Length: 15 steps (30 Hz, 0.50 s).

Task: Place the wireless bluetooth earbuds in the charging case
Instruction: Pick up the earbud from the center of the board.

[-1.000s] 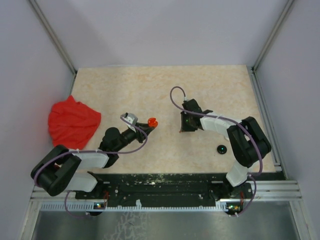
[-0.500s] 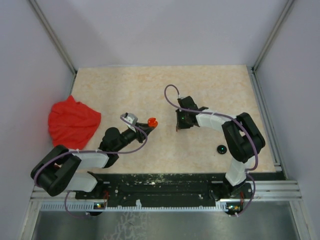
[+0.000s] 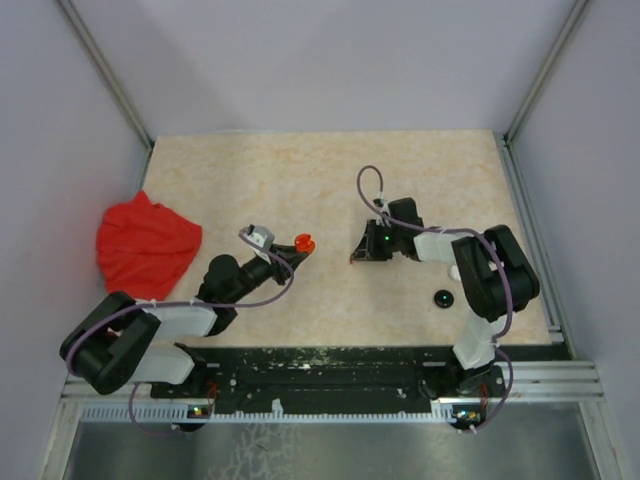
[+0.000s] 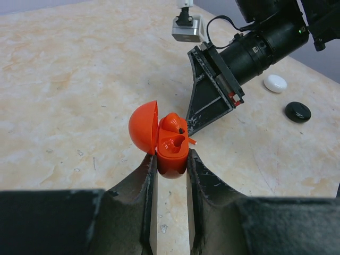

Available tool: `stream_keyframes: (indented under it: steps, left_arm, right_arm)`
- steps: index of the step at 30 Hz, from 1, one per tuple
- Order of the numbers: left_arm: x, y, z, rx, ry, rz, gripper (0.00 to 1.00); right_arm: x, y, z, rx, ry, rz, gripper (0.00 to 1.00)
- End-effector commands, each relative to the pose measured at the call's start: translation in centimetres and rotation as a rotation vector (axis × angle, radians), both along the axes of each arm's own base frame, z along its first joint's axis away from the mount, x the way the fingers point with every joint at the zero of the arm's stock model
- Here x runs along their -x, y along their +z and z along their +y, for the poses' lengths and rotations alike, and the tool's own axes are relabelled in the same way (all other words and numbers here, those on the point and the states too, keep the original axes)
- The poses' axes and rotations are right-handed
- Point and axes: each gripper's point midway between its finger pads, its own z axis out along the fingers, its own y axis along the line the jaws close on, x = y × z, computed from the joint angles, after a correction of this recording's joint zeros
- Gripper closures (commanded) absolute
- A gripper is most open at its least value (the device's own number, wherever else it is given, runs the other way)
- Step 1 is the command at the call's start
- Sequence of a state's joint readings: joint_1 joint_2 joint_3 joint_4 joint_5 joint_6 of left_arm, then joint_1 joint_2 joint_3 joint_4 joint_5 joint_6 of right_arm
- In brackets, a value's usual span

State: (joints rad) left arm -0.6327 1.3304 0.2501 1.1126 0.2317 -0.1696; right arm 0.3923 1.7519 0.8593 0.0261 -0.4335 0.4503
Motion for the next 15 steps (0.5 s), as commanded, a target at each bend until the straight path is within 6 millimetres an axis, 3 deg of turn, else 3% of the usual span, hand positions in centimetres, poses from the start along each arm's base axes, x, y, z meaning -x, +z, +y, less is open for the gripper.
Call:
stream_keyframes:
  steps: [1,5,8,15]
  left_arm:
    - [-0.3,1.3,0.0,0.033,0.009,-0.017,0.99]
    - [-0.3,1.3,0.0,0.037,0.007,-0.017,0.99]
    - [-0.3,1.4,0.0,0.038,0.01,-0.017,0.99]
    - [-0.3,1.3,-0.1,0.04,0.008,-0.013,0.99]
  right_arm:
    - [0.1,1.5,-0.4,-0.222,-0.012,0.016,0.88]
    - [0.4,0.1,-3.0,-0.309,-0.128,0.097,0.8]
    - [0.8,-1.6,-5.4,-0.309,-0.23,0.168,0.8]
    - [1.6,-3.5,-7.8,-0.195,-0.312,0.215,0.8]
